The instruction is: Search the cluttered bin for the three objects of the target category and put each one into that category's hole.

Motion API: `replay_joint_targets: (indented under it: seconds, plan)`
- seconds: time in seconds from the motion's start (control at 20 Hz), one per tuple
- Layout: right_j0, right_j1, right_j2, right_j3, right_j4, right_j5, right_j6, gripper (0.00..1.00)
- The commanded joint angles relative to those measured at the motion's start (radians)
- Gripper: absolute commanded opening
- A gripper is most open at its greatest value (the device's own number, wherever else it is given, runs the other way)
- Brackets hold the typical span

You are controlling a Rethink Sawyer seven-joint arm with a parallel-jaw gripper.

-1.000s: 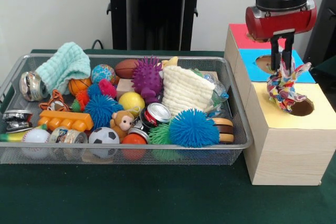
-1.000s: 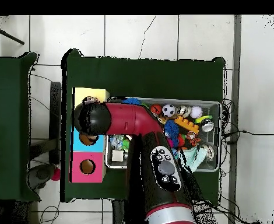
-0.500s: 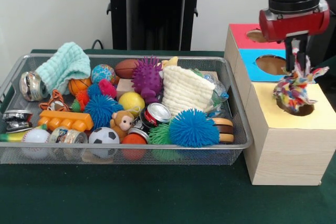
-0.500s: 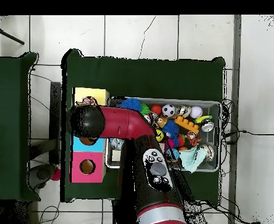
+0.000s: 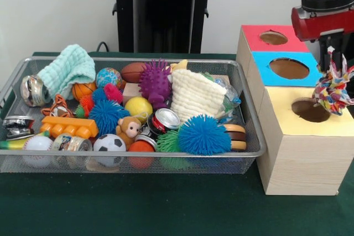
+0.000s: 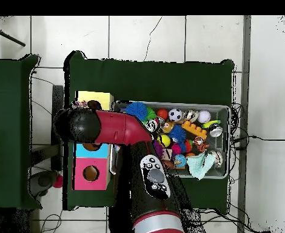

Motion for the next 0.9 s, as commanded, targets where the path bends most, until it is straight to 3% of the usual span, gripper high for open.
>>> replay_joint_targets:
  seconds: [0.05,0.35,0.9]
  plan:
    - [-0.002,0.038,-0.029,0.099,0.034,-0.063,0.248,0.0]
    - [-0.003,0.055,-0.068,0.051,-0.046,-0.042,0.162,0.0]
    - [-0.017,0.071,-0.067,0.042,-0.069,-0.072,0.111,0.0]
